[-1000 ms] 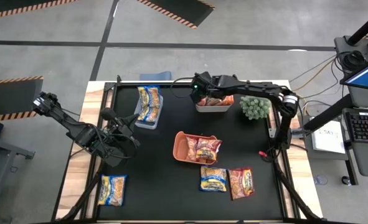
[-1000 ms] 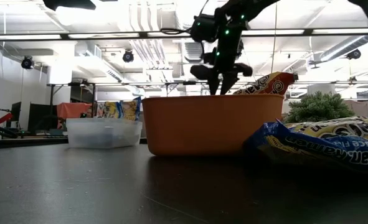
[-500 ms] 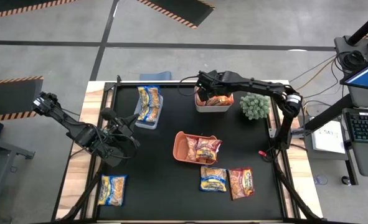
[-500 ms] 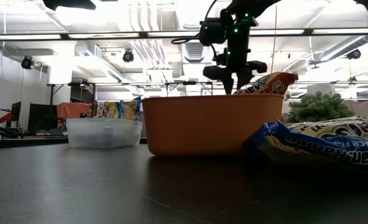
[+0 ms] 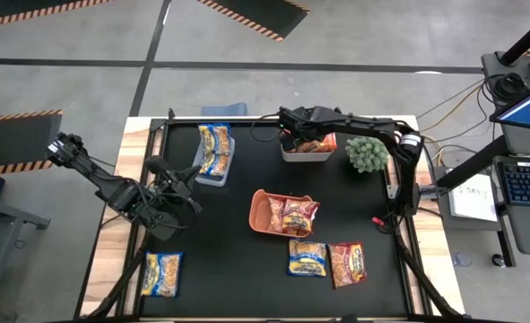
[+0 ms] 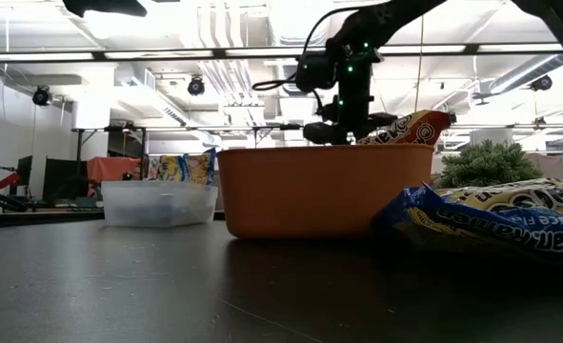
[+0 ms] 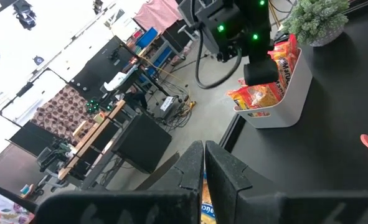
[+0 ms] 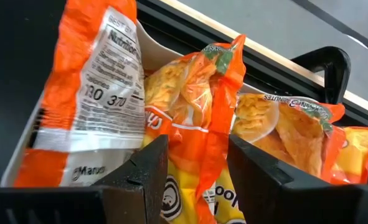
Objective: Sort Maruchan noodles
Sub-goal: Adjust the orange noodle packets
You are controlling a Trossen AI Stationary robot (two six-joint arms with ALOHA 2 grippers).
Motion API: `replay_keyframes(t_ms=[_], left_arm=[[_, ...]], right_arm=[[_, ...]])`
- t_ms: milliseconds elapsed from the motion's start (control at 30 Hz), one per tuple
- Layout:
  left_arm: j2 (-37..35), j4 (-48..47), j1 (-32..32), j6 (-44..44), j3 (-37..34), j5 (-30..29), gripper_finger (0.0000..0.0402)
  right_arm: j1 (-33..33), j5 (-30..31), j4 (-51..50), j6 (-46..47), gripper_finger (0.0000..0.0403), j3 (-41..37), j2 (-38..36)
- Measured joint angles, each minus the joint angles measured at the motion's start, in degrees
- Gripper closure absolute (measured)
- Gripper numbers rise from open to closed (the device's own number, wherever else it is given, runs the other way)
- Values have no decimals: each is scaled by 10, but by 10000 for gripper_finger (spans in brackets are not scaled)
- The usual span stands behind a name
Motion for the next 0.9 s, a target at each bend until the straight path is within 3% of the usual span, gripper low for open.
replay_keyframes(t_ms=[200,500,900], left_arm=[[0,0,0,0,0,0,402],[0,0,0,0,0,0,402],[0,0,0,0,0,0,402]], right_arm=[[-2,1,2,0,268,0,7],[-2,0,6,-2,385,0,7],[8,1,12,-2,394,11,6]])
